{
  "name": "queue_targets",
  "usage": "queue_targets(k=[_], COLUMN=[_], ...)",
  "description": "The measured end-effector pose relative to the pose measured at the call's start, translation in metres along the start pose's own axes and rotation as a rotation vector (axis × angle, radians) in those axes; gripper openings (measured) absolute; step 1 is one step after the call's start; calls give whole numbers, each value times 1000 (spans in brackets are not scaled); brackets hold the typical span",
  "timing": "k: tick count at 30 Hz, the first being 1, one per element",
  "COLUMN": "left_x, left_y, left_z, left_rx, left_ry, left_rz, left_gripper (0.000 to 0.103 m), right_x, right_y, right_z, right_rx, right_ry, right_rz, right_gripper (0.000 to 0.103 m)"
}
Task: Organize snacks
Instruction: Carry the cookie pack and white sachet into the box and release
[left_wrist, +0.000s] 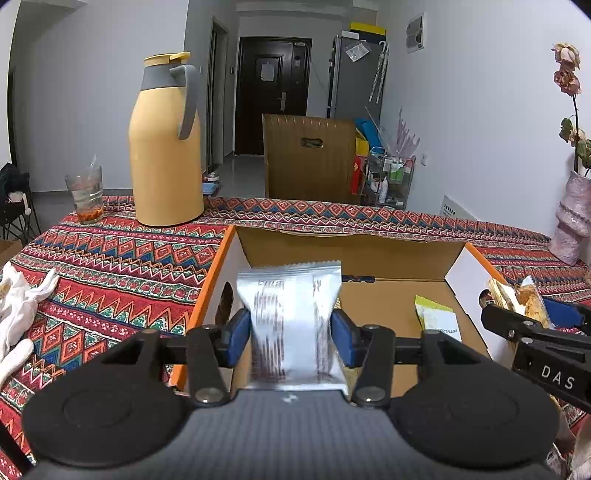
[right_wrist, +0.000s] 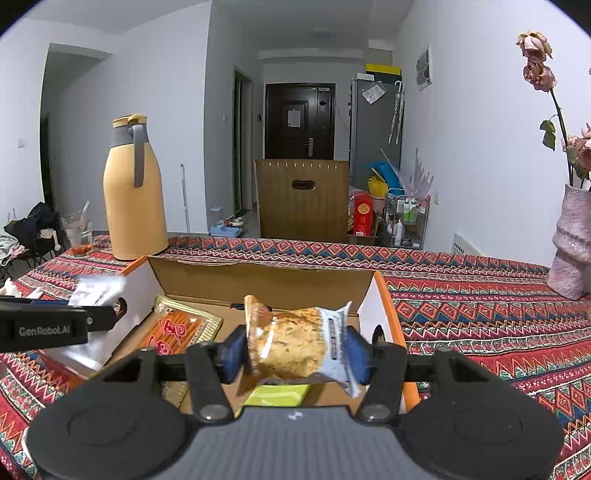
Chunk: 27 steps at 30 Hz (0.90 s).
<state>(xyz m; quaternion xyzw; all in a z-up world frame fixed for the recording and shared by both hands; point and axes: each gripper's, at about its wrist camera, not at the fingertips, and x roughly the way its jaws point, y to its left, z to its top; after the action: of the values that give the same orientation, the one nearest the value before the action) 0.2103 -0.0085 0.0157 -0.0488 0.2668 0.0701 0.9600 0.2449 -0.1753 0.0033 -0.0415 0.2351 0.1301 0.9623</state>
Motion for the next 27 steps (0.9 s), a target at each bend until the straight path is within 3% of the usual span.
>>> queue_targets(k=[2, 3, 5, 7, 10, 27], left_x=[-2, -4, -9, -13, -18, -29], left_y=[1, 2, 1, 3, 3, 6], left_z=[0, 0, 0, 0, 0, -1], left_rx=[-1, -4, -6, -17, -26, -37], left_ry=[-12, -22, -42, -53, -72, -88], left_rz=[2, 9, 18, 6, 16, 1], left_gripper=[70, 82, 88, 103, 103, 103], right_x=[-2, -3, -6, -10, -15, -38], right_y=[0, 0, -2, -3, -5, -4], right_z=[0, 1, 1, 0, 0, -2], right_rx=[1, 6, 17, 28, 45, 59], right_ry=[-12, -17, -33, -49, -67, -124], right_rz=[-12, -12, -16, -23, -26, -48], right_gripper=[74, 77, 90, 97, 103, 103])
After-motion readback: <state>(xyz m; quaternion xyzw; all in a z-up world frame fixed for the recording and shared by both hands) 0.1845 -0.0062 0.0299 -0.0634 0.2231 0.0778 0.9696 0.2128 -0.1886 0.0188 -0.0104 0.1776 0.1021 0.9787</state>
